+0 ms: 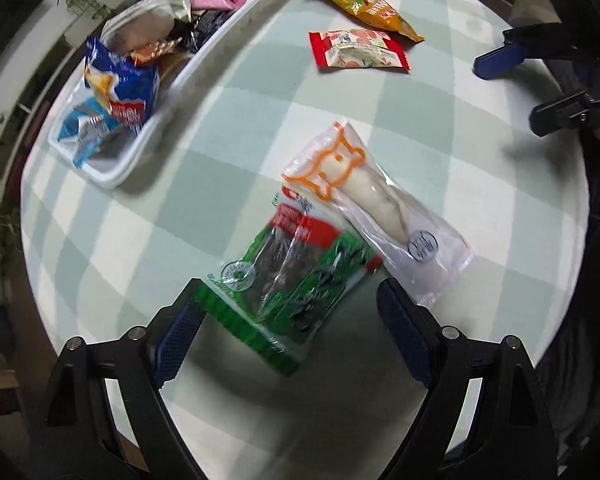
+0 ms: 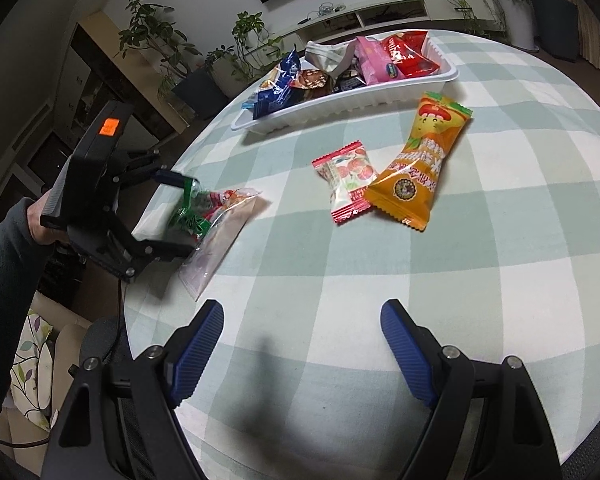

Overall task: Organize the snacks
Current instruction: 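Grasp the green pack with the left tool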

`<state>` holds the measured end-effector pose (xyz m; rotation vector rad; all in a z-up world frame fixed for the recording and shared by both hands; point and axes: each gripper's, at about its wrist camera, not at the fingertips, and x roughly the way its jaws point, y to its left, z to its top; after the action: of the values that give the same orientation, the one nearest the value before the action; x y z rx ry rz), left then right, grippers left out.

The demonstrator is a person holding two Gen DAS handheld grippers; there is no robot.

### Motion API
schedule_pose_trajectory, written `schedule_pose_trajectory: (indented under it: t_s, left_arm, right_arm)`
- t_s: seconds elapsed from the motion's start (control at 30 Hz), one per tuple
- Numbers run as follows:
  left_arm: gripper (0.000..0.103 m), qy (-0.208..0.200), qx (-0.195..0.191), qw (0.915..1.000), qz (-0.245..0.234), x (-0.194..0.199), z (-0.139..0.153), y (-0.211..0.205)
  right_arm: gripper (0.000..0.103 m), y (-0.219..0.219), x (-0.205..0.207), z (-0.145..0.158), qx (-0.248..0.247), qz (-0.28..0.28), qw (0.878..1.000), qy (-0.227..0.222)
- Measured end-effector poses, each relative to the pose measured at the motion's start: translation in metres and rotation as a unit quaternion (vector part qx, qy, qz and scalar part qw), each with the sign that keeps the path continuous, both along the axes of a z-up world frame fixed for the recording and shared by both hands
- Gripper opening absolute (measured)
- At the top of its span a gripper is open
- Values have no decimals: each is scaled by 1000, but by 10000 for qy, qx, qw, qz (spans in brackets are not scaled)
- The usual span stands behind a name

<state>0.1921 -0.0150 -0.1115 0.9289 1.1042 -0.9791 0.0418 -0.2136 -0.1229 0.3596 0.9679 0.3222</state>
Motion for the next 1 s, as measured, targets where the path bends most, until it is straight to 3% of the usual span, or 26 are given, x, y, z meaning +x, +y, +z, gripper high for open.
schedule_pose_trajectory:
  t_s: [0.07, 0.13, 0.3, 0.4, 0.53, 0.57, 0.7, 0.8, 1.0]
  left_arm:
    - [86, 377, -51, 9991, 179, 2, -1, 8]
    - [86, 477, -115, 9985, 242, 0, 0, 15]
    - [86, -23, -302, 9991, 307, 4, 19, 21]
    - [86, -233, -141, 9995, 152, 8, 21, 11]
    - [88, -144, 169, 9997, 101, 9, 6, -3]
    - [87, -108, 122, 9998, 133, 12, 5, -2]
    - [66, 391, -183, 9983, 390, 23, 10, 12]
    - [55, 353, -269, 9981, 432, 20, 14, 18]
    - [56, 172, -326, 9971, 667, 7, 17, 20]
  right_arm:
    - [84, 0, 1, 0, -3, -11, 10000, -6]
    - [84, 2, 0, 0, -41, -2, 10000, -17]
    - [84, 6, 0, 1, -60, 16, 10000, -1]
    - [84, 12, -1, 2, -65, 75, 9999, 21]
    - [84, 19, -2, 3, -111, 151, 9998, 44]
    - [84, 20, -2, 4, -120, 164, 9998, 45]
    - [84, 22, -1, 6, -144, 188, 9997, 42]
    - [84, 26, -1, 5, -146, 215, 9996, 63]
    - [84, 34, 2, 5, -216, 275, 9994, 83]
